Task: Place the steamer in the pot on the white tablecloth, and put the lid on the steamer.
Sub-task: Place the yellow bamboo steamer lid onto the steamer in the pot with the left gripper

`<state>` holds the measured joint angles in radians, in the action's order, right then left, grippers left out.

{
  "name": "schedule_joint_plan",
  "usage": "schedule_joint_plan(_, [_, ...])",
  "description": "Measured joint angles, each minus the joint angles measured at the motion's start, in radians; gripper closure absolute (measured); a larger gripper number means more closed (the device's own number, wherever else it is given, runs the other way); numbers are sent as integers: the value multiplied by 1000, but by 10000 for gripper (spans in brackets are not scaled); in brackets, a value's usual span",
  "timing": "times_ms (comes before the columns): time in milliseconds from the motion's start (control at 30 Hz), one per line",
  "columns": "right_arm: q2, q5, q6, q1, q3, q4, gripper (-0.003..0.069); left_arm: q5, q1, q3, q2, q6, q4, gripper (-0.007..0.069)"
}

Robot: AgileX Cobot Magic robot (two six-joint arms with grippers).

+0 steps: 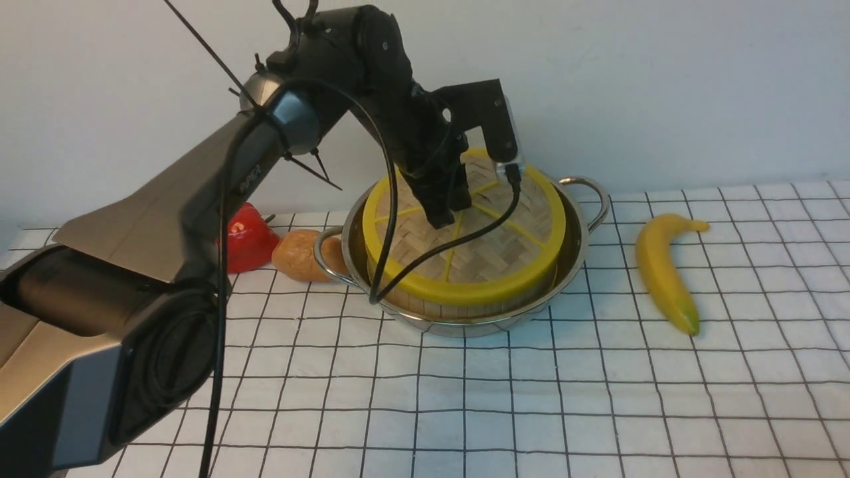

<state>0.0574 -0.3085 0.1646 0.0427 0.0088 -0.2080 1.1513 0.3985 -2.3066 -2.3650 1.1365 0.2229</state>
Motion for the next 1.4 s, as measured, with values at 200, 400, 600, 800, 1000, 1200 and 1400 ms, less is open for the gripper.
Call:
schedule_joint_plan(200, [0, 0, 0, 0, 0, 0, 419, -30, 0, 0, -2, 18, 0, 508])
schedule_joint_plan(400, [0, 0, 0, 0, 0, 0, 419, -132, 1, -1, -22, 5, 0, 508])
schedule_joint_plan(600, [0, 0, 0, 0, 0, 0, 419, -151, 1, -4, -34, -38, -6, 508])
schedule_joint_plan(800, [0, 0, 0, 0, 0, 0, 419, -101, 1, -6, -8, -77, -19, 508])
schedule_joint_plan(1000, [0, 0, 0, 0, 0, 0, 419, 2, -2, -2, 59, -110, -27, 508])
schedule_joint_plan(1200, [0, 0, 0, 0, 0, 0, 419, 62, -5, -74, 79, -163, -29, 508])
schedule_joint_plan(1400, [0, -1, 0, 0, 0, 0, 419, 62, -5, -101, 79, -169, -29, 508])
